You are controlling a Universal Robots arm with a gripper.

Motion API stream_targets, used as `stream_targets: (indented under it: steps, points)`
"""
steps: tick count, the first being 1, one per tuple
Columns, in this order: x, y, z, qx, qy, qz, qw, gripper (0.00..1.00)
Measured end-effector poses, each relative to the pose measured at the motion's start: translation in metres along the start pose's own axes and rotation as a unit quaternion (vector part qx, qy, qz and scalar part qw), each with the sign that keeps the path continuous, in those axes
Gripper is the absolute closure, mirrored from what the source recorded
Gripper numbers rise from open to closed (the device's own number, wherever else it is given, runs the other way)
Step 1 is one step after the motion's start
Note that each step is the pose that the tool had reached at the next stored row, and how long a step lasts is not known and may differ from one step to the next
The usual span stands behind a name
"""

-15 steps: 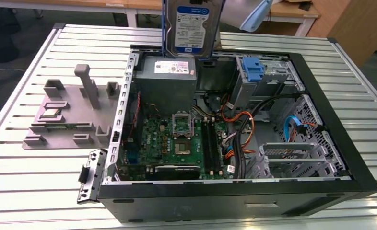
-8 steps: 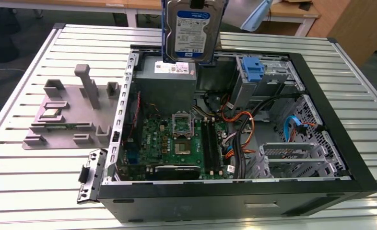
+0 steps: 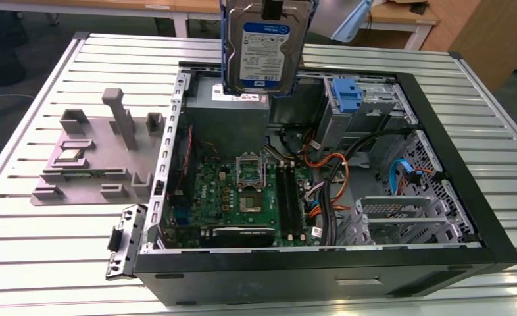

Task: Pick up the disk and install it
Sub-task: 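Pick up the disk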

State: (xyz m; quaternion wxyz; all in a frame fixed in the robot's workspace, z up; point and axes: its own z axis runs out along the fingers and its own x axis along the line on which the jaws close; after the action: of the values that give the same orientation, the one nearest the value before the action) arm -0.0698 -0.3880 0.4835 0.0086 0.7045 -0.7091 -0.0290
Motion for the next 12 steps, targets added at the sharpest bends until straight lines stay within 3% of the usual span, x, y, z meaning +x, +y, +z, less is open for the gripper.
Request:
stream_targets:
  steps: [12]
  points:
    - [0.031,-0.0002,-0.0009,0.0,0.0012,0.0,1.0,0.65]
